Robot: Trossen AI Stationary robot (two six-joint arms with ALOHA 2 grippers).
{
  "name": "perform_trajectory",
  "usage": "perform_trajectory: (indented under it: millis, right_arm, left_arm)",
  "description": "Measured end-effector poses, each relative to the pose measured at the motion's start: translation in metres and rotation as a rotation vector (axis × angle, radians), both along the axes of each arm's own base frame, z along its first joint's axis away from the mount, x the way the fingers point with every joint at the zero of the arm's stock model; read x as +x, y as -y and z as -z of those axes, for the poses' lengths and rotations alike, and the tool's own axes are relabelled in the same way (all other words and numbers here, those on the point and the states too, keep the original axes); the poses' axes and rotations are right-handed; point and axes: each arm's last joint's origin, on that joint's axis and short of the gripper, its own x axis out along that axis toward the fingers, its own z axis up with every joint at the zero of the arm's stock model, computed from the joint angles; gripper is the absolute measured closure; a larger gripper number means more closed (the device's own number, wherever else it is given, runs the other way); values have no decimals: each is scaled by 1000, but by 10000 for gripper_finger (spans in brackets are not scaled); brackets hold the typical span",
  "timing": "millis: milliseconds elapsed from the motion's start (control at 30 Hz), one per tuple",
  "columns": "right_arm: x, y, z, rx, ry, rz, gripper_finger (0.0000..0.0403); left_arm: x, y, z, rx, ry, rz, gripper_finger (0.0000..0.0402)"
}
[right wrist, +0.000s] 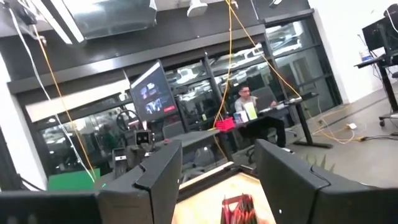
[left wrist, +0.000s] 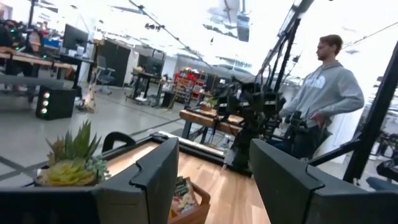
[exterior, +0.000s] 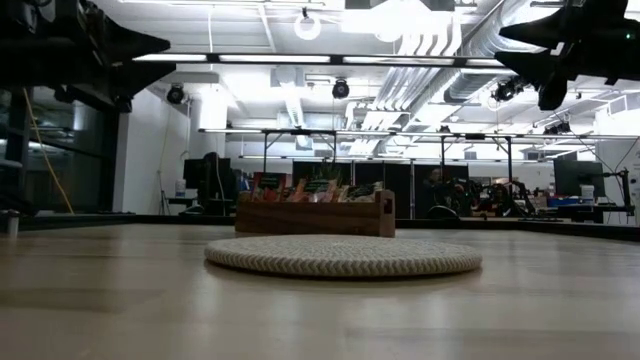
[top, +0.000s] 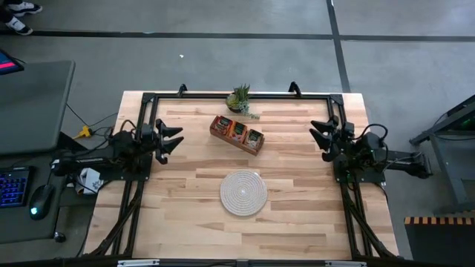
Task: Pick & Place Tea
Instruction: Return to Home Position
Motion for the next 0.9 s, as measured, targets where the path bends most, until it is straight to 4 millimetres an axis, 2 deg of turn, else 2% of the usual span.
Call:
perform_trajectory:
  millis: [500, 633, 900]
  right_arm:
    - [4, -3, 8, 24, -78, -116, 206]
    - [6, -2, 16, 38, -161, -117, 206]
    - [7, -2, 22, 53, -220, -90, 205]
  left_arm:
    - [-1, 1, 2, -24, -7, 46, 204]
    - [0, 2, 3, 11, -28, 56, 204]
    - [1, 2, 6, 25, -63, 73, 204]
